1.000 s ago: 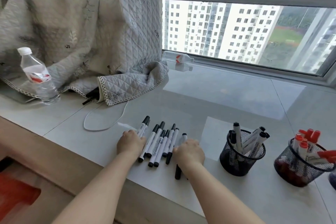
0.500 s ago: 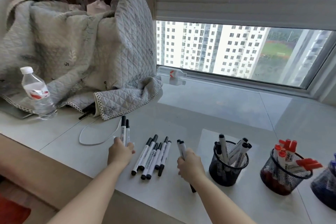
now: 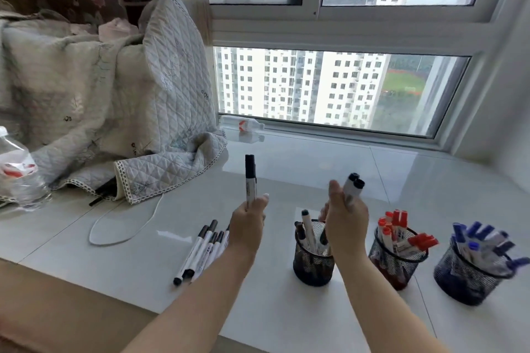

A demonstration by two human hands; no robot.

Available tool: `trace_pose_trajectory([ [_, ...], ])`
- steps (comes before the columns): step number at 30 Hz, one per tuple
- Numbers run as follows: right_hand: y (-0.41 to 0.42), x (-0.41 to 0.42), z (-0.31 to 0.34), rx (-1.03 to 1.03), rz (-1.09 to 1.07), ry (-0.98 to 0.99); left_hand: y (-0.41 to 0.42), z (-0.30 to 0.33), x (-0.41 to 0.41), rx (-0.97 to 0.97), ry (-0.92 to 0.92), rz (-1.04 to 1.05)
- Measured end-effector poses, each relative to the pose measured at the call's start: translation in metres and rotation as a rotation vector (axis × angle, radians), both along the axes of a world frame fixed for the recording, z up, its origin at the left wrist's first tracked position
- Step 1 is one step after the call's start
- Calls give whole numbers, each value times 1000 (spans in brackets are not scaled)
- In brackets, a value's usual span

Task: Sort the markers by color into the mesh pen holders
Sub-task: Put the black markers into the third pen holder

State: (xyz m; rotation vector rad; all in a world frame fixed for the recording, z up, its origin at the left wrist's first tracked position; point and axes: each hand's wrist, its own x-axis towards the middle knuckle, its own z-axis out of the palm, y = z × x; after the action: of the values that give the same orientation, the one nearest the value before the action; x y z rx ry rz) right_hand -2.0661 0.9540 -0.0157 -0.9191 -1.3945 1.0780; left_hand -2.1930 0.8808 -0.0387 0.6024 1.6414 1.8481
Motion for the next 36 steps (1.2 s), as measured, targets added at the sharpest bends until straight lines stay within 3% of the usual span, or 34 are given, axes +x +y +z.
trace_pose_trajectory([
  [4, 26, 23, -6, -138, -85, 199, 11, 1, 34, 28, -26, 61],
  [10, 31, 17, -37, -222, 49, 78, 25, -3, 70, 57, -27, 192],
  [16, 25, 18, -65, -217, 192, -26, 38, -22, 83, 78, 90, 156],
  [21, 27, 17, -70, -287, 240, 1, 41, -37, 84, 0, 185, 98],
  [25, 32, 22, -68, -204, 167, -66, 41, -41, 87, -6, 146, 36],
  [32, 31, 31, -67, 135, 114, -317, 44, -36, 85, -62, 184, 159],
  [36, 31, 33, -65, 167, 115, -406, 40, -29, 81, -53, 520, 232],
])
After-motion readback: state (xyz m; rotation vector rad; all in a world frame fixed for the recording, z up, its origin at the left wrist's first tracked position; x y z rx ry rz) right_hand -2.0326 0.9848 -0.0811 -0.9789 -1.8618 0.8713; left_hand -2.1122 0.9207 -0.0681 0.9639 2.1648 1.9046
